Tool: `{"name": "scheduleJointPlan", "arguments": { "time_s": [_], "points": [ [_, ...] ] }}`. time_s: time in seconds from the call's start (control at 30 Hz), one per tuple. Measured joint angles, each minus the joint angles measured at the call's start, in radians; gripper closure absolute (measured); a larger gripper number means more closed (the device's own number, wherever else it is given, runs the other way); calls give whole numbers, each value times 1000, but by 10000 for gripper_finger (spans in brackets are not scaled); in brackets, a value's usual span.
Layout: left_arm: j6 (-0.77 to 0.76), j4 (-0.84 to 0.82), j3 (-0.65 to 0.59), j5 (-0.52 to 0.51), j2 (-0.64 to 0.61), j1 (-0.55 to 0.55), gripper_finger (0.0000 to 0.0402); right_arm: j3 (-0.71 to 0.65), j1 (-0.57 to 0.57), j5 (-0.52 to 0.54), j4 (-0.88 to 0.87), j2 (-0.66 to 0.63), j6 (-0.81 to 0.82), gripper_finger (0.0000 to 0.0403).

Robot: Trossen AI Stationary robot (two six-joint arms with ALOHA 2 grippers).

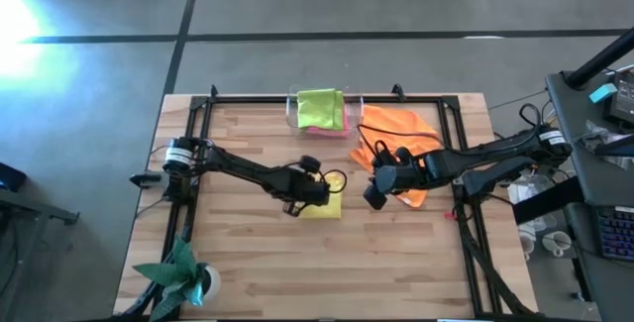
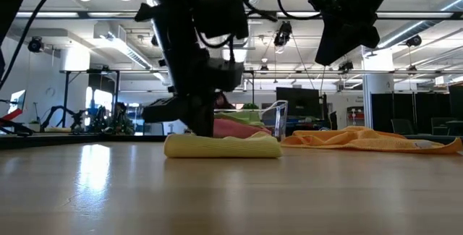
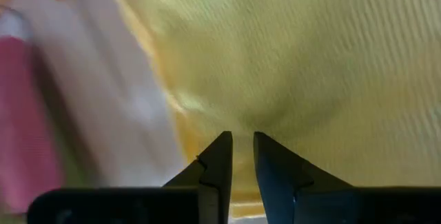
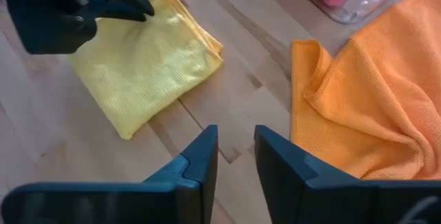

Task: Fold microfiber towels
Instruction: Put the yellow microfiber towel into the transparent bin

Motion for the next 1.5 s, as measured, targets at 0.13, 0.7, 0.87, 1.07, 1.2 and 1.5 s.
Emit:
{"name": "scheduleJointPlan", "arguments": {
  "time_s": [0.13, 0.7, 0.87, 1.07, 1.2, 1.5],
  "points": [
    [-2, -6, 39, -21, -2, -12, 356, 0, 0, 0, 0, 0, 0, 322],
    [-411, -433, 344, 30, -8, -40, 249, 0, 2, -68, 0, 0, -37, 323],
    [-562, -564, 366, 97, -33, -84, 232, 0, 52, -80, 14, 0, -64, 328],
    [-639, -473, 264, 58, -88, -219, 231, 0, 159, -78, 77, 14, -131, 320],
    [-629, -348, 183, 6, -90, -313, 231, -1, 229, -78, 171, 52, -215, 315],
    [-689, -105, 34, -37, -90, -401, 231, -1, 284, -133, 351, 202, -314, 284]
  ]
}}
